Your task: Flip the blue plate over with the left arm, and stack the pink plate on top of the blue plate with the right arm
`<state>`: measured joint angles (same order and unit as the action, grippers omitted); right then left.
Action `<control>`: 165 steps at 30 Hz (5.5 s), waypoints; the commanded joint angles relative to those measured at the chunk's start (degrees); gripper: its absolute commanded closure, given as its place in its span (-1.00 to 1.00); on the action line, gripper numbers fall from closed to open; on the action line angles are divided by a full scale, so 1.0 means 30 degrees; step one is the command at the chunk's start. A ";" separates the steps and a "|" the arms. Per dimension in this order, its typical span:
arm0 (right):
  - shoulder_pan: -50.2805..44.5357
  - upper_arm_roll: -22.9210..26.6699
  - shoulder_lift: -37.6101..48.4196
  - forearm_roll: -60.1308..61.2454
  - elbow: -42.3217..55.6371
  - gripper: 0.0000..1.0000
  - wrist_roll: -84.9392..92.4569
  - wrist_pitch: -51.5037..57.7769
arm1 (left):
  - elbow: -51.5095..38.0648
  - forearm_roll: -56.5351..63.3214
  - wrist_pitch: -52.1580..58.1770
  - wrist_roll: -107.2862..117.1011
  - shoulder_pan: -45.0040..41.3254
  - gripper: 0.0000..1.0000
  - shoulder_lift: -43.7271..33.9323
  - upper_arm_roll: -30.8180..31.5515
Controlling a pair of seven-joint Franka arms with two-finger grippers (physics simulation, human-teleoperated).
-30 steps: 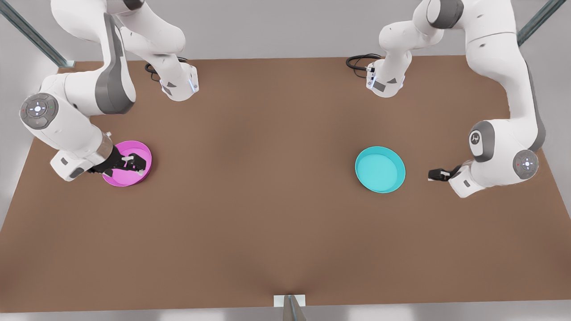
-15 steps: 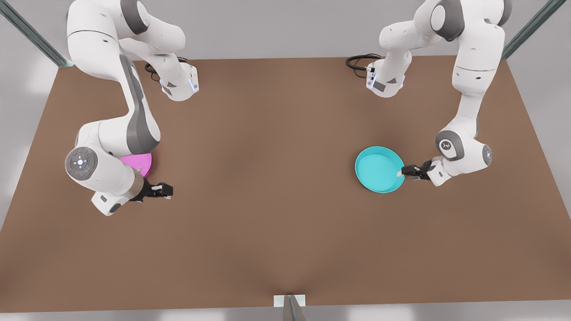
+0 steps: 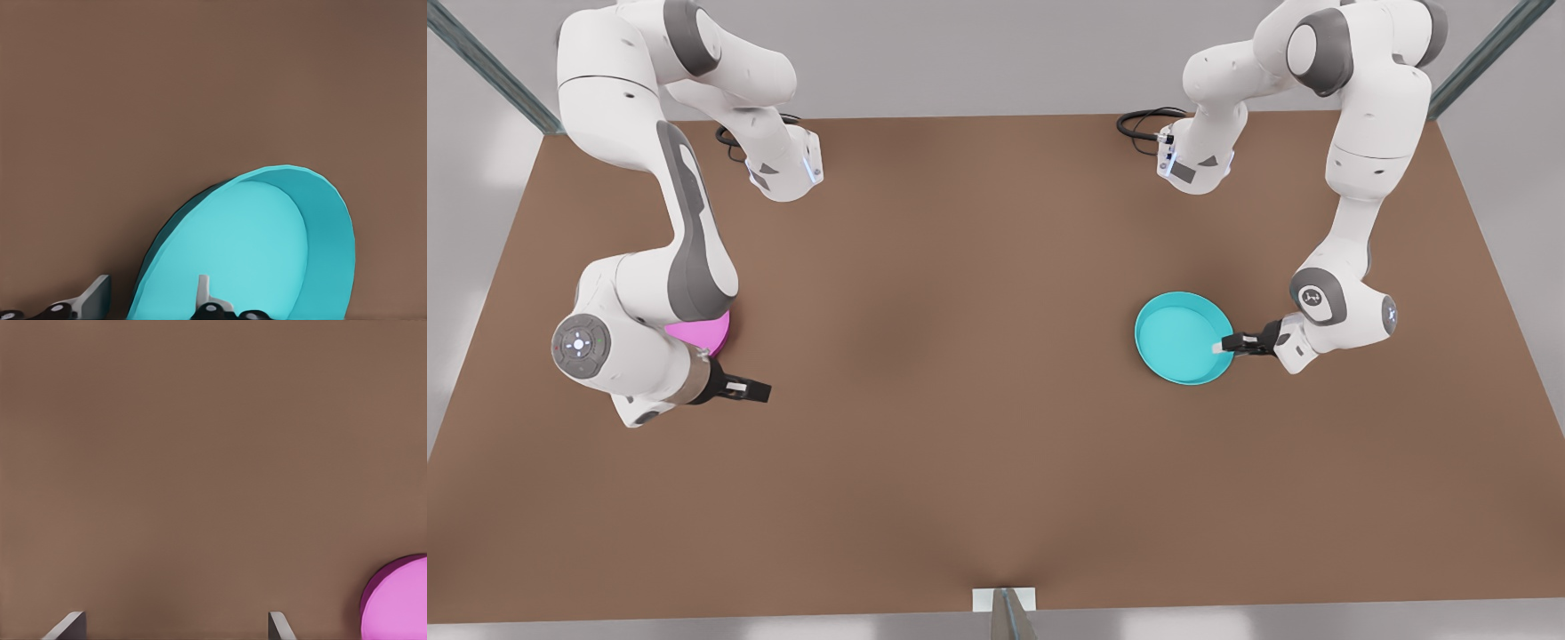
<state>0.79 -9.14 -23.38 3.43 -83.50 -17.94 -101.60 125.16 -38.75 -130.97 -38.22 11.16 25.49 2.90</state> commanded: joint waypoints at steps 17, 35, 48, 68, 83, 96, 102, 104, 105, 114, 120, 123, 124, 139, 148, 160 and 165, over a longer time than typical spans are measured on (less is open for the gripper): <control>0.0028 -0.0030 0.0030 0.0000 0.0032 -1.00 0.0062 0.0000 | -0.0059 0.0174 -0.0024 -0.0152 0.0264 0.11 0.0351 0.0000; 0.0058 -0.0030 0.0030 0.0000 0.0032 -1.00 0.0062 0.0000 | -0.0059 0.0174 0.0211 -0.0005 0.0352 0.40 0.0410 0.0000; 0.0087 -0.0030 0.0001 0.0000 0.0032 -1.00 0.0121 0.0000 | -0.0088 0.0174 0.0211 0.0287 0.0352 0.51 0.0439 0.0000; 0.0116 -0.0001 -0.0087 0.0000 0.0032 -1.00 0.0121 0.0000 | -0.1552 0.1082 0.2407 0.0962 0.0352 0.57 0.0087 -0.0059; -0.0439 -0.0059 -0.0087 0.0146 0.0032 -1.00 -0.0113 0.0029 | -0.2461 0.1082 0.2437 0.0757 0.0498 0.57 0.0146 -0.0088; -0.1407 -0.0470 0.0001 0.0176 0.0090 -1.00 -0.1783 0.0498 | -0.4745 0.5679 0.2904 0.3158 -0.1172 0.57 0.0293 0.0000; -0.1407 -0.0470 -0.0028 0.0176 0.0061 -1.00 -0.1813 0.0498 | -0.7470 1.1100 0.6362 0.7521 -0.1231 0.57 0.0263 0.2197; -0.1407 -0.0470 -0.0028 0.0176 0.0061 -1.00 -0.1813 0.0498 | -0.8437 1.2741 0.7827 0.9808 -0.1202 0.57 0.0264 0.3661; -0.1378 -0.0470 -0.0028 0.0176 0.0061 -1.00 -0.1813 0.0498 | -0.8730 1.3356 0.8355 1.0833 -0.1231 0.57 0.0293 0.4276; -0.1378 -0.0470 -0.0028 0.0176 0.0032 -1.00 -0.1813 0.0498 | -1.0810 1.9128 1.2749 1.6752 -0.4100 0.57 0.0527 0.6826; -0.1349 -0.0470 -0.0028 0.0176 0.0032 -1.00 -0.1813 0.0527 | -1.2011 2.2086 1.5678 1.8948 -0.6766 0.57 0.0937 0.6797; -0.1349 -0.0470 -0.0028 0.0176 0.0032 -1.00 -0.1813 0.0498 | -1.3183 2.3346 1.7260 1.9915 -0.8201 0.57 0.1639 0.6797; -0.1319 -0.0470 -0.0028 0.0176 0.0032 -1.00 -0.1783 0.0498 | -1.3563 2.3932 1.7933 2.0414 -0.8700 0.57 0.1932 0.6826; -0.0147 -0.0352 -0.0028 -0.1113 0.1263 -1.00 0.2758 0.1143 | -1.7929 3.2312 2.6987 2.3462 -1.6640 0.57 0.6590 0.6563; -0.0265 -0.0411 -0.0058 -0.1084 0.1263 -1.00 0.2787 0.1025 | -1.8135 3.5858 3.0531 2.3345 -1.9277 0.57 0.9227 0.5918; -0.1202 -0.0440 -0.0761 -0.3047 0.1292 -1.00 0.2670 0.0586 | -1.9775 3.6325 3.2056 2.2817 -2.0772 0.57 1.1923 0.5948; -0.1143 -0.0440 -0.0790 -0.3018 0.1731 -1.00 0.2640 0.0293 | -1.9775 3.7320 3.2085 2.2788 -2.1504 0.57 1.2538 0.5918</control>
<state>-2.50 -10.46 -25.76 -5.56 -78.31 -10.23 -100.72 65.83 73.31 -34.76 29.87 -53.68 63.48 20.67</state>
